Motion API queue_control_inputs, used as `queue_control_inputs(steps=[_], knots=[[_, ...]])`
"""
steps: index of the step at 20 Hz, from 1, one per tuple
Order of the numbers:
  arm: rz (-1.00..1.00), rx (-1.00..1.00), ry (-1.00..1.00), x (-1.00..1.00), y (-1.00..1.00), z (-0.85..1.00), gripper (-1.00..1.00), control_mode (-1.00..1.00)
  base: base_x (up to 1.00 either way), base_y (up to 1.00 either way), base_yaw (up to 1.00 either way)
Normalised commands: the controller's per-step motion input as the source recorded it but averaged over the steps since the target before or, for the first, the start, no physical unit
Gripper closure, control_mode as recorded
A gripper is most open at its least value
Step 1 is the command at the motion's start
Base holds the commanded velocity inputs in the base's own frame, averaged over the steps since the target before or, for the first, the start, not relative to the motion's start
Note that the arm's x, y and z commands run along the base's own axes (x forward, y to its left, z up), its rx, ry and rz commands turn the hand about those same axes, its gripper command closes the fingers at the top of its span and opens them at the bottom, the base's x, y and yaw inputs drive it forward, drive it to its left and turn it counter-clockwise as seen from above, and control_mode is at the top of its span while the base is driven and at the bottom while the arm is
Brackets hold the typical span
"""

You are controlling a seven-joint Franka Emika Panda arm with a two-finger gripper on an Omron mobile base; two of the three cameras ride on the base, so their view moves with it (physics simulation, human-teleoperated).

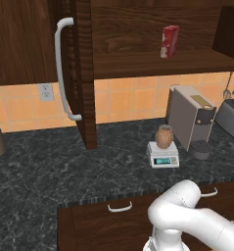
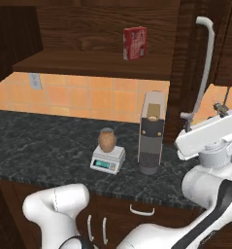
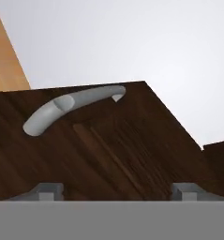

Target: Pick the honey bottle and place it on the digital scale for weighing, and close the cabinet.

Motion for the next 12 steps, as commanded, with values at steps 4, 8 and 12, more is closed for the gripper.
queue_control_inputs(steps=[4,8,12], knots=[[-0.12,-0.39,0.09,-0.61,0.76,0.44,-1.0,-1.0,0.0,0.0,0.0],[-0.22,-0.47,0.35,-0.1,0.98,0.21,-1.0,-1.0,0.0,0.0,0.0],[-0.26,-0.47,0.49,0.25,1.0,0.15,-1.0,-1.0,0.0,0.0,0.0]])
